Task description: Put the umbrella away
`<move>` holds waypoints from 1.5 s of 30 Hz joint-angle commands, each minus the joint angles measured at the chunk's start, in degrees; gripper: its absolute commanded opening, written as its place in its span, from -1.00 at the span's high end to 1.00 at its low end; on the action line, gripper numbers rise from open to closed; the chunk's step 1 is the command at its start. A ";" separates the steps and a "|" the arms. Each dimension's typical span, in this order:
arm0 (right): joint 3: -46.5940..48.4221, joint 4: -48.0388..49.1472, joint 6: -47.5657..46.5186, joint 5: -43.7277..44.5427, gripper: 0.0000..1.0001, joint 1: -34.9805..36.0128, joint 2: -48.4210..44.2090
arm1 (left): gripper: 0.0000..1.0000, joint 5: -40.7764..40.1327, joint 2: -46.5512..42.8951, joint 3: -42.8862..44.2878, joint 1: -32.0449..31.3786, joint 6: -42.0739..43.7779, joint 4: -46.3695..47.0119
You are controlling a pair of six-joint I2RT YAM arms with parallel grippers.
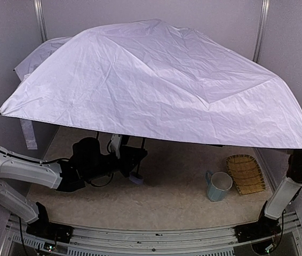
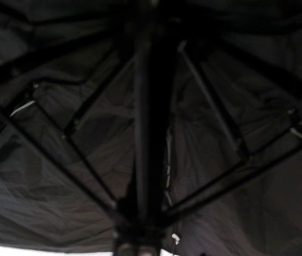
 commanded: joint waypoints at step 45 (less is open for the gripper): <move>5.02 -4.44 -1.72 0.97 0.92 0.89 1.32 | 1.00 -1.61 -1.97 3.47 0.22 1.06 4.87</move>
